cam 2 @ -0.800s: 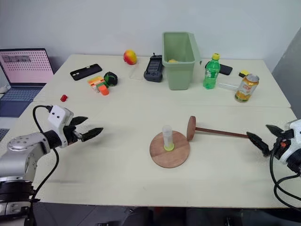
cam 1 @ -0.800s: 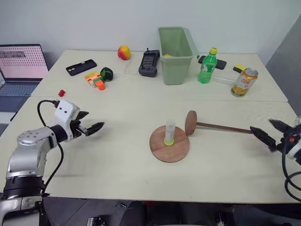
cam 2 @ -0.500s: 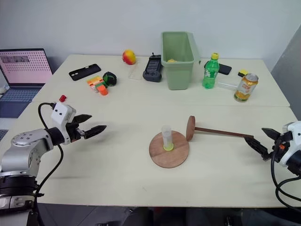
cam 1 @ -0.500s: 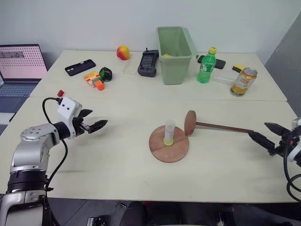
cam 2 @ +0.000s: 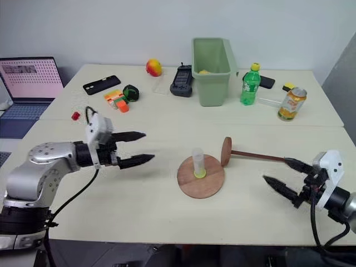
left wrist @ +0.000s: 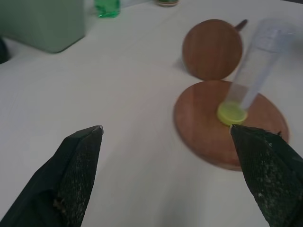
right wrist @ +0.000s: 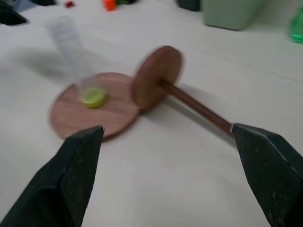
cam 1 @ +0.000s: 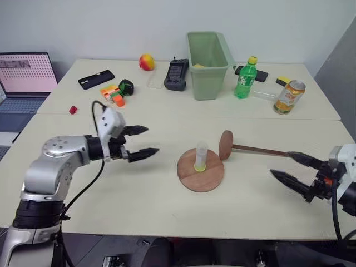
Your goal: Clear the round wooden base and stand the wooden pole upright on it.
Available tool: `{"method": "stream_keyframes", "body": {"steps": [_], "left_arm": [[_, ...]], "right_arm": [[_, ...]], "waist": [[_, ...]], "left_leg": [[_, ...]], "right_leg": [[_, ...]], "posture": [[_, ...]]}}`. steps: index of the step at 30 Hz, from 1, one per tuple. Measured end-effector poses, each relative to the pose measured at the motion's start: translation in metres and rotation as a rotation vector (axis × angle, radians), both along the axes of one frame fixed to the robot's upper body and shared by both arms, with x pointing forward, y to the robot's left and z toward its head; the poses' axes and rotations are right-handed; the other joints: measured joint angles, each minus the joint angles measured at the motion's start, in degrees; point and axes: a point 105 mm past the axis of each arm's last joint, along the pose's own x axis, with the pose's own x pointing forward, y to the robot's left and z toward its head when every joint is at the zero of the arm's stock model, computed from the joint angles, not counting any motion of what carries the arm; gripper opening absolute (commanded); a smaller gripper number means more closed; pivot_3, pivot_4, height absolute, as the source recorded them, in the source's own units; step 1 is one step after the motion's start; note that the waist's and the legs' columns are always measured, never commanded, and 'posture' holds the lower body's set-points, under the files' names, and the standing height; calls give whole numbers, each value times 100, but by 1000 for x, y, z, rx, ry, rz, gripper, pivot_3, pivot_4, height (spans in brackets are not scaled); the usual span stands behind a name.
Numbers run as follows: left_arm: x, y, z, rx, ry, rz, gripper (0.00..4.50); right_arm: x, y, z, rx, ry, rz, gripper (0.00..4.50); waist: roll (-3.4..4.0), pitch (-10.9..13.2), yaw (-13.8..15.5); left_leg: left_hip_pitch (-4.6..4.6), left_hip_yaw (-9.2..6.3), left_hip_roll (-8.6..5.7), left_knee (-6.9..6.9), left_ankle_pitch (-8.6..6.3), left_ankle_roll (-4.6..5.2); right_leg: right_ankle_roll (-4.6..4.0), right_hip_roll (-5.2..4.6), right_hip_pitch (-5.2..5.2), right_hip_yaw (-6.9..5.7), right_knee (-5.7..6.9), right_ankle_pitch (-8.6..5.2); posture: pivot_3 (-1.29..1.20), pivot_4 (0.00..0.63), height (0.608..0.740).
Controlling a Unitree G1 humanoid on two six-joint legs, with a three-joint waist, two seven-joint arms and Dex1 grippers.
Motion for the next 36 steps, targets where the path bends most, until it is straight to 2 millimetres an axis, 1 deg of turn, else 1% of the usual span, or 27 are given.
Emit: {"method": "stream_keyframes", "body": {"steps": [2, 4, 8, 10, 13, 15, 17, 23, 25, 26, 27, 29, 34, 36], "left_arm": [[-10, -16, 0, 6, -3, -94, 4500], [-12, -27, -3, 0, -4, -147, 4500], [-5, -54, -13, -19, -41, -232, 4500], [1, -62, -18, -26, -50, -252, 4500], [8, -71, -20, -33, -73, -273, 4500], [13, -80, -22, -37, -85, -299, 4500], [16, -85, -28, -36, -75, -315, 4500], [18, -94, -36, -47, -65, -351, 4500], [19, -101, -37, -62, -61, -363, 4500], [20, -103, -38, -68, -62, -365, 4112], [21, -105, -38, -73, -65, -366, 4038], [22, -107, -37, -78, -65, -368, 3569], [24, -108, -38, -75, -68, -367, 2681], [24, -108, -38, -74, -69, -368, 2243]], "right_arm": [[-5, 15, 3, 14, -12, 46, 4477], [-9, 25, 5, 24, -19, 66, 4477], [-19, 46, 2, 34, -20, 105, 4477], [-24, 53, 1, 32, -16, 116, 4477], [-26, 57, 3, 28, -30, 113, 4477], [-29, 58, 0, 32, -16, 108, 4477], [-30, 58, 0, 38, -19, 103, 4477], [-32, 55, -3, 52, -28, 69, 4477], [-34, 55, -7, 52, -20, 59, 4477], [-35, 56, -8, 55, -15, 60, 4500], [-35, 56, -9, 56, -20, 58, 4500], [-35, 56, -9, 55, -29, 54, 4500], [-34, 56, -9, 56, -39, 55, 4500], [-34, 57, -9, 57, -38, 59, 4500]], "waist": [[0, 0, 0], [0, 0, 1], [0, 0, 33], [-2, 1, 24], [-2, 1, 15], [-2, 1, 26], [-3, 1, 16], [-3, 1, 13], [-3, 1, 15], [-3, 1, 19], [-3, 1, 19], [-3, 1, 14], [-3, 1, 12], [-3, 1, 12]], "left_leg": [[3, 1, 0, 1, 0, 0], [2, 1, -3, 8, 0, 0], [-5, 0, -10, 30, -1, 1], [-8, 0, -13, 37, -2, 2], [-7, -1, -16, 42, -2, 3], [-4, -5, -23, 44, -2, 3], [-4, -3, -23, 44, -2, 3], [-3, -5, -22, 44, -2, 3], [-4, -8, -22, 45, -2, 3], [-4, -10, -23, 48, -2, 3], [-4, -8, -23, 48, -2, 3], [-2, -9, -23, 48, -2, 3], [-2, -11, -22, 48, -2, 3], [-2, -13, -22, 48, -2, 3]], "right_leg": [[0, 6, 2, 1, 1, 0], [0, 10, 4, -1, 2, 0], [0, 13, 15, -9, 0, 0], [0, 15, 15, -11, 0, 0], [0, 18, 17, -11, 4, 0], [0, 19, 25, -13, 1, 0], [0, 20, 26, -12, 1, 0], [0, 23, 27, -12, 3, 0], [0, 23, 28, -12, 2, 0], [0, 23, 30, -12, 1, 0], [0, 23, 30, -13, 2, 0], [0, 23, 31, -12, 2, 0], [0, 29, 31, -12, 3, 0], [0, 29, 31, -12, 3, 0]], "posture": [[0, 150, 740], [0, 150, 740], [0, 150, 740], [0, 150, 740], [0, 150, 740], [0, 150, 740], [0, 150, 740], [0, 150, 740], [0, 150, 740], [0, 150, 740], [0, 150, 740], [0, 150, 740], [0, 150, 740], [0, 150, 740]]}}
